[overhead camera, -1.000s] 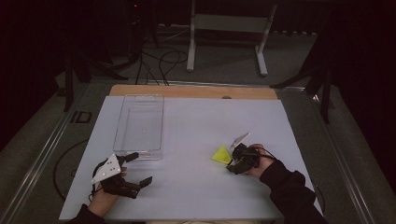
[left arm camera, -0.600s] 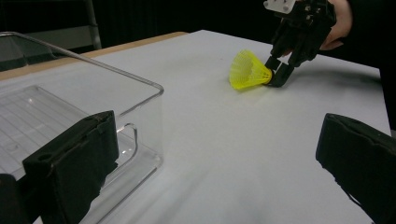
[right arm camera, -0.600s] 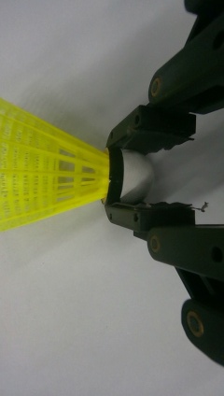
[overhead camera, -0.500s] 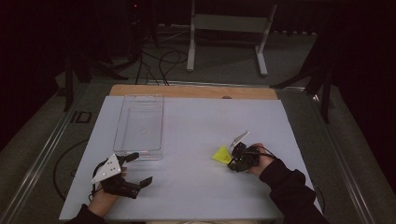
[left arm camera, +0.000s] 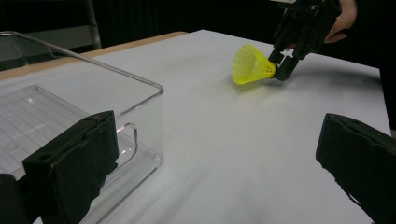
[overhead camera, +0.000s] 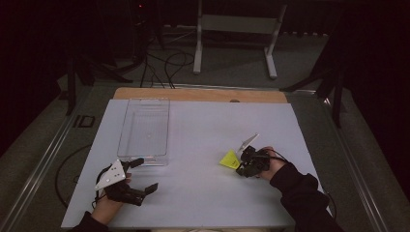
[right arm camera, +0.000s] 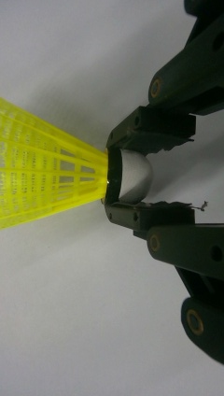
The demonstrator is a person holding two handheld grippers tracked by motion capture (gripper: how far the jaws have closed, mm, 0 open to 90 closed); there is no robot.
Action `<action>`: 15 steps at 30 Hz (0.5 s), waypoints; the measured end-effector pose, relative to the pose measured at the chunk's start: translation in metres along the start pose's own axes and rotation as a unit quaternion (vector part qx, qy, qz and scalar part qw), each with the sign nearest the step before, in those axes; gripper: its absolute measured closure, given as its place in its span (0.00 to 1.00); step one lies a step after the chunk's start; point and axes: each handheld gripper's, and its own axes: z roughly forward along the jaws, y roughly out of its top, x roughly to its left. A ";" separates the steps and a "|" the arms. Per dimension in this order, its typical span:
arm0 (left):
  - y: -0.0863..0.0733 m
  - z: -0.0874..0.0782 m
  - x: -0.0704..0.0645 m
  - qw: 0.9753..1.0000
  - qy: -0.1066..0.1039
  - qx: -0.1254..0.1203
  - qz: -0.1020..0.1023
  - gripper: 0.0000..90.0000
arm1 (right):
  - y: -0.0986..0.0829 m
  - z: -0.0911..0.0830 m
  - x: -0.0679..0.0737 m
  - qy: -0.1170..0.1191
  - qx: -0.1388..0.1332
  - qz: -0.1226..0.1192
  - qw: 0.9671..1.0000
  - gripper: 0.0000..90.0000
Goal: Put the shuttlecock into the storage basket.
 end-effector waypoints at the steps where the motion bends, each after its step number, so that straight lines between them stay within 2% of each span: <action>1: 0.000 0.000 0.000 1.000 0.000 0.000 0.000 0.00 | 0.000 -0.001 0.000 0.001 -0.001 0.000 1.000 0.72; 9: 0.000 0.000 0.000 1.000 0.001 0.001 0.000 0.00 | 0.006 -0.007 0.002 0.005 0.000 -0.006 1.000 0.72; 15: 0.000 0.000 0.000 1.000 0.000 0.001 0.000 0.00 | 0.012 -0.013 0.002 0.007 0.000 -0.024 1.000 0.72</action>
